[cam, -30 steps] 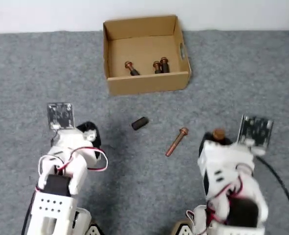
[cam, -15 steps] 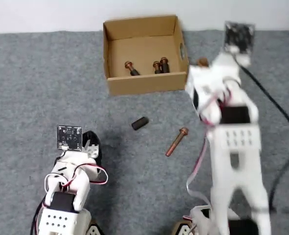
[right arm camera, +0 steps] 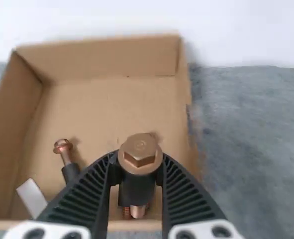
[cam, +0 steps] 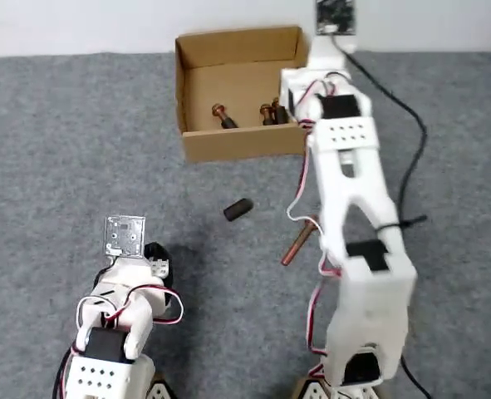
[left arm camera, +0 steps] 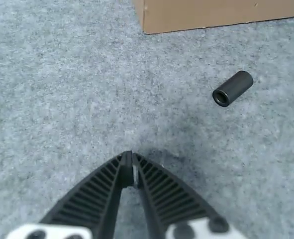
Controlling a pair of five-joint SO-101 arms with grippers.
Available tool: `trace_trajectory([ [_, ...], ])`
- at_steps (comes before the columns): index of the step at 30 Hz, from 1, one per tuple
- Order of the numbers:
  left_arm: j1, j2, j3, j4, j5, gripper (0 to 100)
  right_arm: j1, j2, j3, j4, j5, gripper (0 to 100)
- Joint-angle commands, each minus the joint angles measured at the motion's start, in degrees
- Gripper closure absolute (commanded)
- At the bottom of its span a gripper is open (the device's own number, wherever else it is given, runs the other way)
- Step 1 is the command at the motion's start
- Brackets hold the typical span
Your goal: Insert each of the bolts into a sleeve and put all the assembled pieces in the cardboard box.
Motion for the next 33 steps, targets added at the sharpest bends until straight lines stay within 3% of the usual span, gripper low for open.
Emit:
trace_trajectory([
  [1,-0.44,-0.62,-0.31,0.62,-0.62,99,-1.63,8.13,-13.8,-1.27,3.6,99.1],
  [9,-0.44,-0.62,-0.31,0.53,-0.62,99,-4.0,23.69,-30.07,4.09,11.16,98.5],
  [15,-0.44,-0.62,-0.31,0.53,-0.7,99,-4.0,28.44,-38.77,15.52,11.96,82.2],
  [18,-0.44,-0.62,-0.31,0.53,-0.7,99,-4.35,28.62,-42.9,21.05,11.96,83.5],
  [26,-2.73,-0.62,-0.31,0.26,-0.7,99,-6.81,28.44,-57.14,36.53,12.13,98.6],
  [33,-2.9,-0.62,-0.31,0.26,-0.7,99,-10.59,26.42,-62.07,54.81,24.44,97.5],
])
